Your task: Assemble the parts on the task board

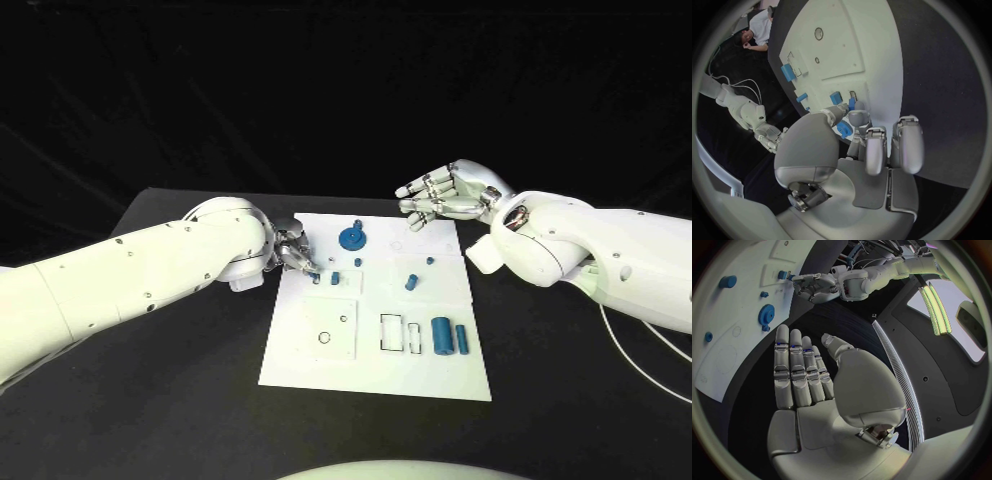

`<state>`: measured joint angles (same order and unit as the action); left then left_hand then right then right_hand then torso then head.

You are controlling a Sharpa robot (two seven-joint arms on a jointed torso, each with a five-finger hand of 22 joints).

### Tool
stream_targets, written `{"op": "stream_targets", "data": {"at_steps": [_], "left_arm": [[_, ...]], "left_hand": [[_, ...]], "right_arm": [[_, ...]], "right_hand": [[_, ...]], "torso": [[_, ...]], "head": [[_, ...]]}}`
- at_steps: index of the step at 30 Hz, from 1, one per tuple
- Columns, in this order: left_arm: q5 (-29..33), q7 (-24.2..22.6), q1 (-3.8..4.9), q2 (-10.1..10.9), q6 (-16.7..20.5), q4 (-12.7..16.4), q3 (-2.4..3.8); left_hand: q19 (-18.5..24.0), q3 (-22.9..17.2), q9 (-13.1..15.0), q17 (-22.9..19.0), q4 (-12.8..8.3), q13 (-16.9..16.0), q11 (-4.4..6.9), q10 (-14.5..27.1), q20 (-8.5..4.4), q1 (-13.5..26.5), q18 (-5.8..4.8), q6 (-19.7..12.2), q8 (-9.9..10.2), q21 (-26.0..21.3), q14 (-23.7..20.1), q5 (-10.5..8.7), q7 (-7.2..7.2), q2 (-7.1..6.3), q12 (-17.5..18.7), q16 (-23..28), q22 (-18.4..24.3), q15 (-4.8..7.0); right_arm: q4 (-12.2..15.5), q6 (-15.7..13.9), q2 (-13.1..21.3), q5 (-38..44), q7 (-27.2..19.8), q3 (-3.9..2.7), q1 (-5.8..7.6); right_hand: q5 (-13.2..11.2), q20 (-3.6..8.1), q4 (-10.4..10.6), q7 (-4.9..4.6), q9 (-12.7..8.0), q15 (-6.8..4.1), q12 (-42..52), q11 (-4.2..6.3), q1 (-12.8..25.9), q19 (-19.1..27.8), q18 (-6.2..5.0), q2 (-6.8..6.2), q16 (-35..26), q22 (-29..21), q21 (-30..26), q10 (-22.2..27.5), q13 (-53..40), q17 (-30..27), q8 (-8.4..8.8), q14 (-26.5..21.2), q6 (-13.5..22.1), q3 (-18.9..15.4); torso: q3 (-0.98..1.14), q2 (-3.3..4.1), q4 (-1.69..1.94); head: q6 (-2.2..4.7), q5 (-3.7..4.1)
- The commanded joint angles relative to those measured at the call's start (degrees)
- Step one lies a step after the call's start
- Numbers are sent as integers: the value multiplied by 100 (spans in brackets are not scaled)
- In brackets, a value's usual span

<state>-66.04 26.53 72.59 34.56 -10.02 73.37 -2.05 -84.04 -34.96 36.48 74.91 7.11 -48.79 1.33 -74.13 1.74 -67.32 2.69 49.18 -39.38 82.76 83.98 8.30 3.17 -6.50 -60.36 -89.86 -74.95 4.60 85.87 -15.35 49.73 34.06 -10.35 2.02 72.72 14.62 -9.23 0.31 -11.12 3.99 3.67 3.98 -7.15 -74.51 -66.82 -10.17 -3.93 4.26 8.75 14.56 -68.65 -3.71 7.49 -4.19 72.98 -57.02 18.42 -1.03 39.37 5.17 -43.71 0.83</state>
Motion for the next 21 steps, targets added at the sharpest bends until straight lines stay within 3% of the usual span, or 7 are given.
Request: {"op": "stream_targets", "data": {"at_steps": [1, 13, 21], "left_arm": [[-83, -15, -10, -14, -331, 26, 1], [-79, 147, -62, -118, -248, -69, -46], [-129, 244, -94, -89, -294, -29, -52]], "left_hand": [[-197, -936, 5, 1509, -895, 7, 6, -35, -19, 26, -44, 18, -29, 23, 602, 31, -14, 39, 25, -14, -700, 9], [-195, -950, 4, 1509, -893, 55, 8, -28, -22, 42, -43, 27, -34, 18, 602, 37, -17, 33, 59, -14, -695, 10], [-192, -955, 4, 1509, -893, 81, 9, -21, -23, 47, -41, 29, -35, 13, 602, 39, -18, 33, 78, -14, -689, 11]], "right_arm": [[6, 41, -6, 4, -43, -1, -6], [18, 49, -5, 3, -46, -1, -6], [26, 49, 6, 1, -47, -1, -6]], "right_hand": [[-10, -27, -9, -42, -10, 50, -19, -32, 42, -16, -20, 10, -37, -5, -35, 0, 9, -5, 28, 2, 10, -14], [-10, -27, -9, -42, -10, 50, -19, -32, 42, -16, -20, 10, -37, -5, -35, 0, 9, -5, 28, 2, 10, -14], [-10, -27, -9, -42, -10, 50, -19, -32, 42, -16, -20, 10, -37, -5, -35, 0, 9, -5, 28, 2, 10, -14]], "torso": [[-2, 1, 4], [-1, 6, -10], [-3, 2, 3]], "head": [[-2, -1], [-22, 1], [-44, 12]]}}
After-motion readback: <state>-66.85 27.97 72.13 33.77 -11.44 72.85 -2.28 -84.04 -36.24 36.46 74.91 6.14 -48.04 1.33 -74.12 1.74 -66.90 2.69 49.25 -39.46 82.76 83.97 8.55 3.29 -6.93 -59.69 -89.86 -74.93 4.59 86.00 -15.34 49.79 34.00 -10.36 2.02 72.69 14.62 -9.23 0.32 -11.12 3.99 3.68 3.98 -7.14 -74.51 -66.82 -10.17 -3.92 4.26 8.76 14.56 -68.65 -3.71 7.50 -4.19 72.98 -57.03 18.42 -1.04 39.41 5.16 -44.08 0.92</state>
